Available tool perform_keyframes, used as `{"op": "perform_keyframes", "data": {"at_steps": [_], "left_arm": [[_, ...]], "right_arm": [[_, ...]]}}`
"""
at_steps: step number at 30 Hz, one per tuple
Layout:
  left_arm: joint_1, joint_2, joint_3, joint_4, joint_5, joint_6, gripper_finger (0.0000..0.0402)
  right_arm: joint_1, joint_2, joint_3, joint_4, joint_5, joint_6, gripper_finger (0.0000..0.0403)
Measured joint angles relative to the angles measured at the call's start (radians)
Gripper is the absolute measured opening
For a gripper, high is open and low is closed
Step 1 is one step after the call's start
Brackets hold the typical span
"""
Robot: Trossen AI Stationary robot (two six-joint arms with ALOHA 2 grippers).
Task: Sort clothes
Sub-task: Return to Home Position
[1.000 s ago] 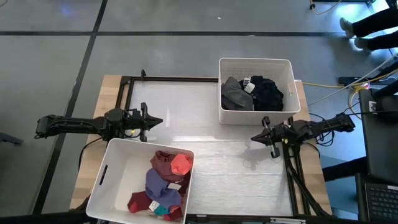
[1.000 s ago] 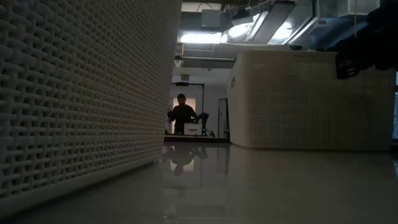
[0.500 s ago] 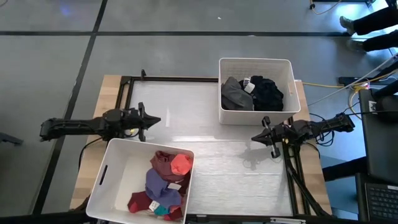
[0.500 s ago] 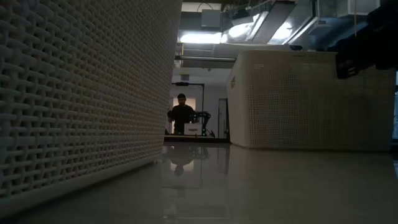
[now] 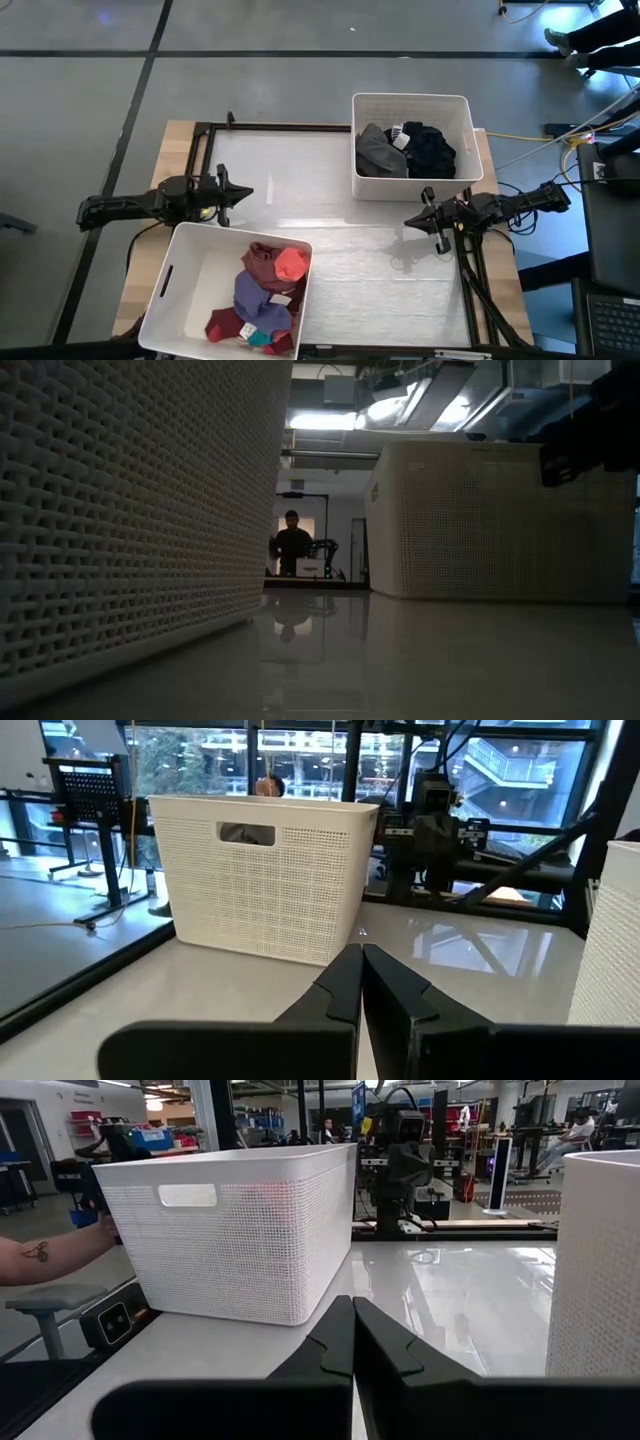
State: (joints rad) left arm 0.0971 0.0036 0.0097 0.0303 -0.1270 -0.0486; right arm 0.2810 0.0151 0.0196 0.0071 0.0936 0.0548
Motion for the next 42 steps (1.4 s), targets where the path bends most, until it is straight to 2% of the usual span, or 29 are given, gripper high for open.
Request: {"op": "perform_keyframes", "data": {"at_steps": [42], "left_arm": [[0.0, 0.007, 0.0, 0.0, 0.001, 0.003, 0.0003]], "right_arm": [[0.0, 0.0, -0.001, -0.001, 0.0, 0.0, 0.0003]]}}
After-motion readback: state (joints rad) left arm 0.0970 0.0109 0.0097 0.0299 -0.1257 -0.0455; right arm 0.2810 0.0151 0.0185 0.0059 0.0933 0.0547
